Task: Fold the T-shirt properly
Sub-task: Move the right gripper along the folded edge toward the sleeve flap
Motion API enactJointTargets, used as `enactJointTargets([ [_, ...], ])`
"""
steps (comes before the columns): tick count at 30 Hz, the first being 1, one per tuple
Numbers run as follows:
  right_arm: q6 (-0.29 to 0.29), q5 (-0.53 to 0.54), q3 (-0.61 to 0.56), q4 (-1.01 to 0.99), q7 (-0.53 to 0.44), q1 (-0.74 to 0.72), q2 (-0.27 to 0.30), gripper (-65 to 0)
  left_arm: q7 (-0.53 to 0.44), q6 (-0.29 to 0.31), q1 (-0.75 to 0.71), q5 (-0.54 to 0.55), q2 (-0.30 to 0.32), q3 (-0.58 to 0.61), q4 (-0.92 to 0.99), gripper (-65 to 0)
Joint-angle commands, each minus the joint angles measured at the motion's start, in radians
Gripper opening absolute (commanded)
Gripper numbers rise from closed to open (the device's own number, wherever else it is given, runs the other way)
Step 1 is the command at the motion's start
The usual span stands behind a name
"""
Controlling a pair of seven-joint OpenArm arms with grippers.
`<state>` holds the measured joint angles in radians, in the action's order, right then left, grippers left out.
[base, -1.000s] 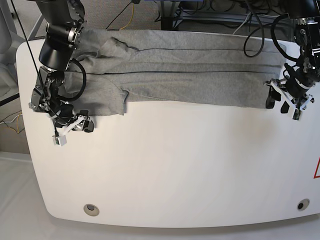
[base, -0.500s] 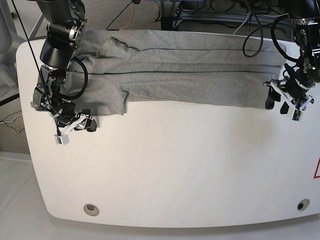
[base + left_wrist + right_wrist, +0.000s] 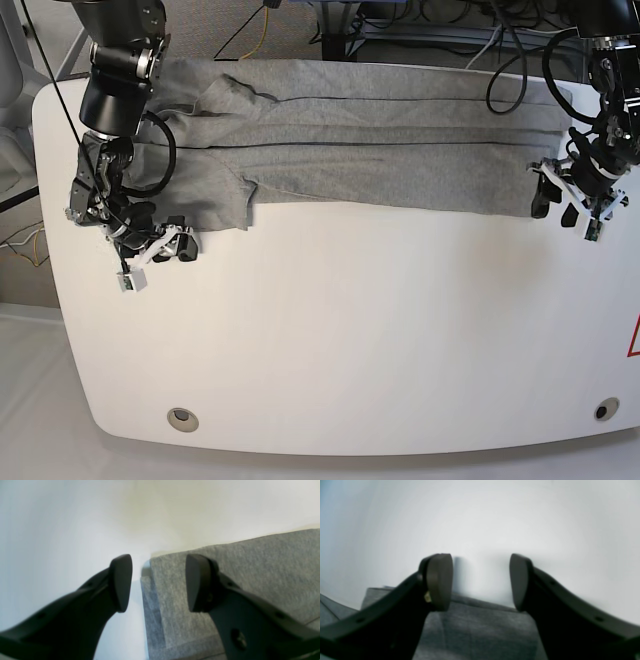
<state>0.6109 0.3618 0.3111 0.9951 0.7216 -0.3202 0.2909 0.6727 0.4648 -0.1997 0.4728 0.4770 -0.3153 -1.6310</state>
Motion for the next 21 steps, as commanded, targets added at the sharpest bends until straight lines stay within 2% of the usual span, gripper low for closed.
enactJointTargets([
  [1, 0.005, -0.031, -0.018, 0.007, 0.014, -0.008, 0.009, -29.7, -0.021, 0.001, 0.009, 0.013, 0.019, -0.005, -0.019, -33.7],
  [4, 0.003, -0.032, -0.038, 0.009, 0.01, -0.005, 0.011, -29.6, -0.022, 0.0, 0.009, 0.012, 0.019, -0.004, -0.02, -33.7],
  [8, 0.008, -0.022, -0.082, 0.027, 0.023, -0.006, 0.012, -33.0, -0.018, -0.002, 0.007, 0.015, 0.021, -0.004, -0.021, -33.8],
  [10, 0.007, -0.015, -0.085, 0.034, 0.031, -0.006, 0.012, -37.9, -0.019, -0.001, 0.006, 0.014, 0.021, -0.002, -0.019, -33.7],
  [14, 0.004, -0.008, -0.08, 0.034, 0.041, -0.005, 0.012, -51.4, -0.019, -0.001, 0.007, 0.013, 0.02, -0.002, -0.017, -33.9],
  [16, 0.007, -0.002, -0.056, 0.021, 0.018, -0.006, 0.009, -52.0, -0.024, 0.001, 0.01, 0.014, 0.019, -0.003, -0.015, -33.5],
  [21, 0.013, -0.004, -0.056, 0.018, 0.023, -0.011, 0.01, -34.0, -0.028, 0.001, 0.004, 0.016, 0.019, -0.001, -0.015, -33.4],
])
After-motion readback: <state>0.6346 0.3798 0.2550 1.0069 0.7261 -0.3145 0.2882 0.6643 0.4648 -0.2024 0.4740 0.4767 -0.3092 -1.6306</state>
